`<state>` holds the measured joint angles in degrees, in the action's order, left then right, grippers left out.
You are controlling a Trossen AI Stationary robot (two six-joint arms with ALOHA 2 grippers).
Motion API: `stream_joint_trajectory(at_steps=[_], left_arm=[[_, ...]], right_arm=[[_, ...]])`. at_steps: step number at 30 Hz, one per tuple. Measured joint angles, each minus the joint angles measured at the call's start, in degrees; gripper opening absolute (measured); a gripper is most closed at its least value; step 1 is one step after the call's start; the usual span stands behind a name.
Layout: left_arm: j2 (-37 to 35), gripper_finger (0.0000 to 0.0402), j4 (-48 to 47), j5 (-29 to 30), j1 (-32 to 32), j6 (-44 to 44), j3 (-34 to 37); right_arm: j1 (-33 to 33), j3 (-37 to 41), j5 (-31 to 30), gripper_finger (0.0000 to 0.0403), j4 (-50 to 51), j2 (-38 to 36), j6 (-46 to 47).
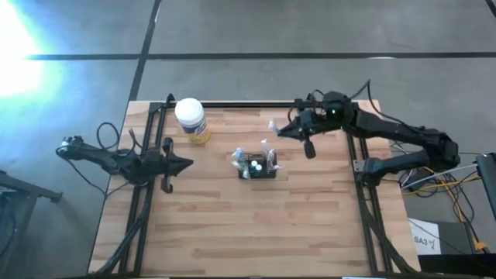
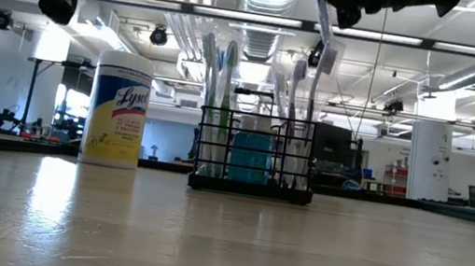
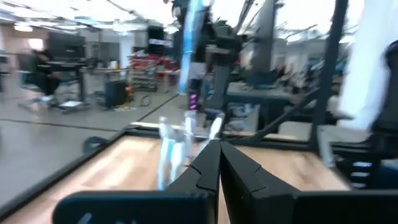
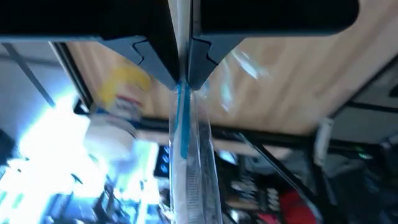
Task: Pick & Place toothbrushing station
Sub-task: Put the blue toothbrush into the black wire organizer
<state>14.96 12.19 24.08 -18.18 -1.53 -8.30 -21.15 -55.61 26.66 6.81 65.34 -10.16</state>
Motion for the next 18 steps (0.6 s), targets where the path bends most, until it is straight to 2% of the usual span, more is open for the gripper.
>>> stream_joint_trajectory(at_steps=[7, 11, 18], left_arm=[[15.1, 0.0005, 0.0, 7.8, 0.0, 6.6, -10.5], [21.9, 0.0007, 0.3, 8.6, 0.1, 7.8, -17.8], [31.3, 0.0068, 1.0, 8.5, 0.4, 11.3, -28.9]], right_arm=[[5.0, 1.0, 0.4, 0.0013, -10.9, 2.7, 3.5], [6.8, -1.4, 0.4, 0.0013, -12.2, 5.7, 4.2], [10.0, -7.4, 0.5, 0.0013, -12.1, 12.6, 3.3]])
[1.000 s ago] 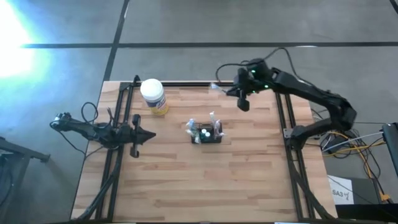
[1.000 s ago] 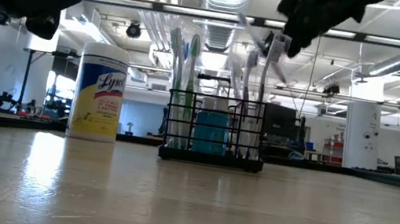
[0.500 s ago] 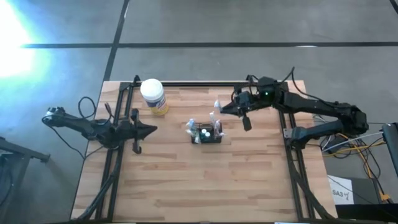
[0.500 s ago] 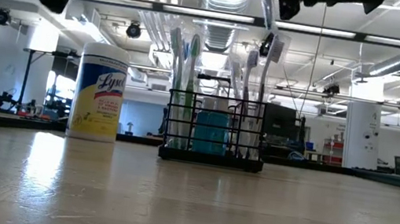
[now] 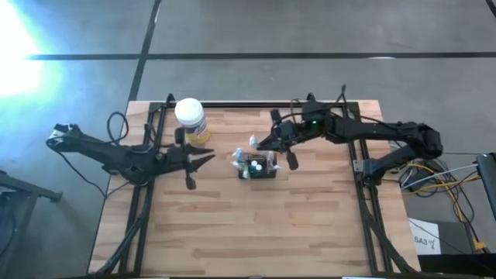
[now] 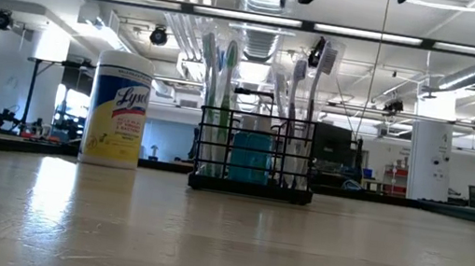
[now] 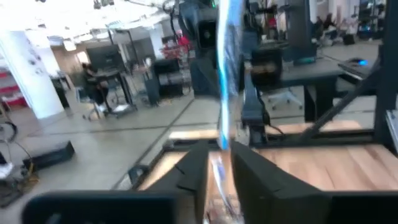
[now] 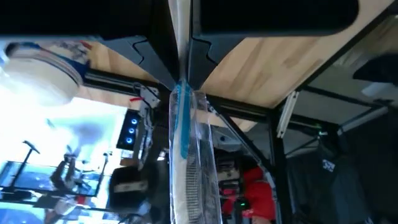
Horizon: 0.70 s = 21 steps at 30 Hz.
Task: Pick & Place toothbrushing station
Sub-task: Put the blue toothbrush into the black wire organizer
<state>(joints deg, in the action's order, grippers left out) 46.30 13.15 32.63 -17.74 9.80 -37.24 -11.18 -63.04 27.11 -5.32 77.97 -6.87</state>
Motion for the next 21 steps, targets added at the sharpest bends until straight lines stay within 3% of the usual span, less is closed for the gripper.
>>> stream_joint_trajectory(at_steps=[9, 12, 21], left_arm=[[9.1, 0.0178, 10.8, 0.0, 1.8, 6.1, -4.3], [11.7, 0.0206, 14.5, -2.7, 2.3, 7.1, -4.0], [16.2, 0.0236, 16.4, -4.8, 4.6, 6.8, -6.0]], right_arm=[[3.4, -7.2, 0.0, 0.0013, 0.0, 8.1, -2.9], [3.5, -8.9, 0.0, 0.0013, 0.0, 10.1, -3.5], [3.6, -12.4, 0.0, 0.0013, 0.4, 14.1, -4.2]])
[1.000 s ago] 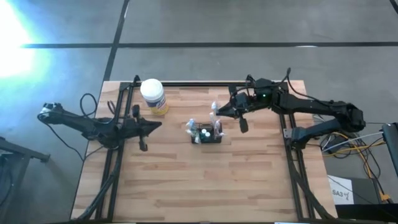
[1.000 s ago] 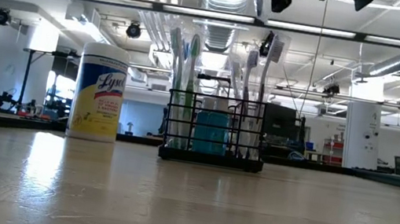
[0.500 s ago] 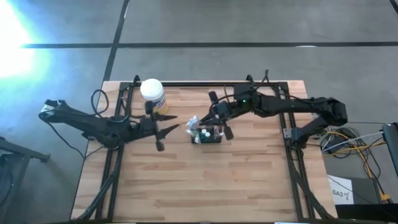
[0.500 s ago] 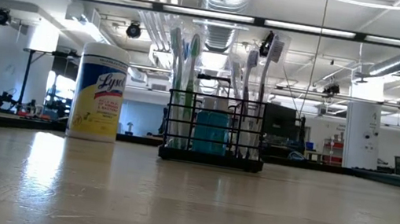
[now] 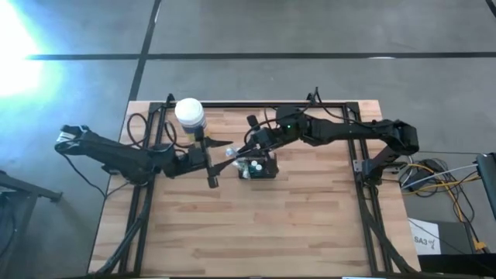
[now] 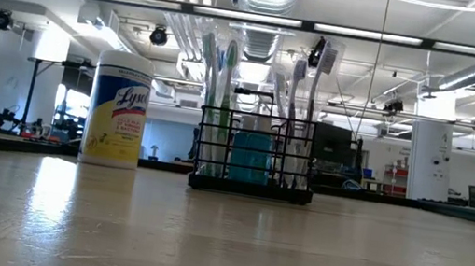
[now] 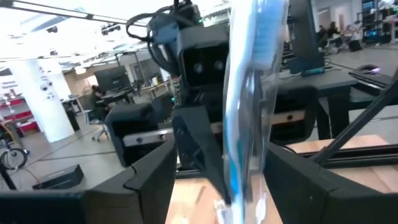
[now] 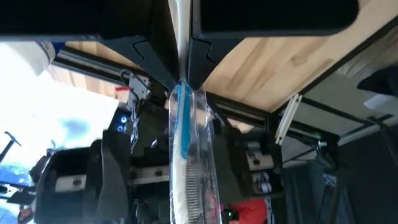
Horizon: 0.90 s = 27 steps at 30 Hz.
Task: Pick & Place toothbrushing station
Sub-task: Put the blue toothbrush into the black wire organizer
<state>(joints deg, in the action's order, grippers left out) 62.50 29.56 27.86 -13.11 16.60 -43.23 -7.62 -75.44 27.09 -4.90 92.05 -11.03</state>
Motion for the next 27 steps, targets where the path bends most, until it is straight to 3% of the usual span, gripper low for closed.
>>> stream_joint_trajectory(at_steps=[9, 12, 20, 27], left_arm=[[0.6, 0.022, 0.6, -0.2, 0.7, 0.0, -0.7], [1.0, 0.018, 2.1, -2.2, 1.4, -0.3, -0.7], [2.2, 0.003, 2.5, -6.4, 2.3, -0.4, -0.8], [0.8, 0.0024, 1.0, -7.5, 2.3, 2.1, -1.0]], right_arm=[[0.3, 0.1, 0.0, 0.0013, 0.0, -0.4, -1.0], [0.5, 0.1, 0.0, 0.0013, -0.2, -0.2, -1.2], [0.4, 0.2, -0.4, 0.0013, 0.0, -0.3, -1.4], [0.3, 0.2, -0.7, 0.0076, 1.8, -2.0, 0.6]])
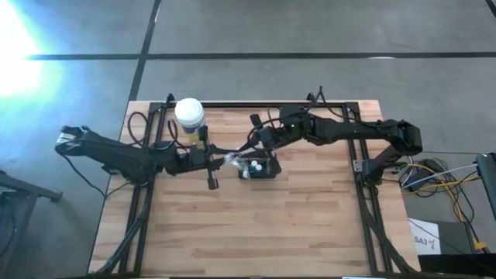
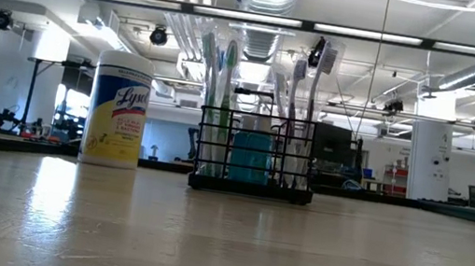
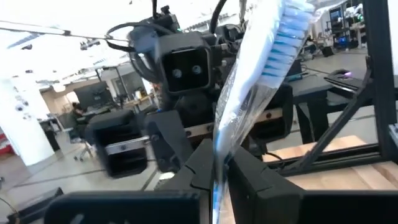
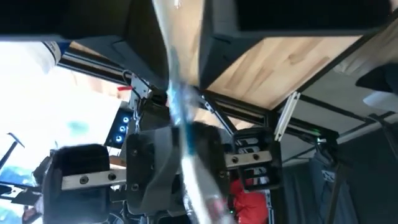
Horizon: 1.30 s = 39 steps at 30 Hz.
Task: Pick & Place toothbrushing station
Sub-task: Put the blue toothbrush into the black wire organizer
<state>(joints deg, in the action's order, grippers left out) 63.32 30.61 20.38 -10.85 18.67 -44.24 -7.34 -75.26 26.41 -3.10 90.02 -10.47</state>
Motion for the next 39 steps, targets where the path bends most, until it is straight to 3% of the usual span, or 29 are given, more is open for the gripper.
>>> stream_joint_trajectory(at_steps=[6, 11, 17, 23, 30, 35, 39], left_arm=[[-7.8, 0.0024, -5.4, 0.5, -0.5, 0.3, 0.0], [-14.8, 0.0024, -16.9, 0.5, -0.5, -3.7, 0.7], [-19.2, 0.0024, -19.7, 0.5, -0.5, -7.6, 6.6], [-20.6, 0.0024, -8.1, 1.2, 0.0, -11.1, 18.6], [-18.1, 0.0024, 0.9, 3.0, 3.9, -16.4, 26.2], [-13.8, 0.0024, 5.4, -6.2, 8.4, -17.2, 26.3], [-10.9, 0.0024, 7.6, -8.4, 13.1, -18.4, 26.1]], right_arm=[[-1.0, 0.7, 0.1, 0.0143, 8.6, -6.3, -2.0], [-1.1, 4.0, -0.9, 0.0157, 10.7, -14.0, -3.0], [-1.2, 14.7, -1.7, 0.0107, 7.2, -25.2, -2.6], [-1.2, 28.5, -3.6, 0.002, 1.5, -37.6, -2.6], [-1.2, 42.6, -7.4, 0.0011, -8.9, -46.5, -1.6], [-2.0, 51.4, -8.8, 0.0008, -15.9, -50.1, -1.3], [-3.8, 57.4, -8.9, 0.0008, -23.3, -51.2, 1.3]])
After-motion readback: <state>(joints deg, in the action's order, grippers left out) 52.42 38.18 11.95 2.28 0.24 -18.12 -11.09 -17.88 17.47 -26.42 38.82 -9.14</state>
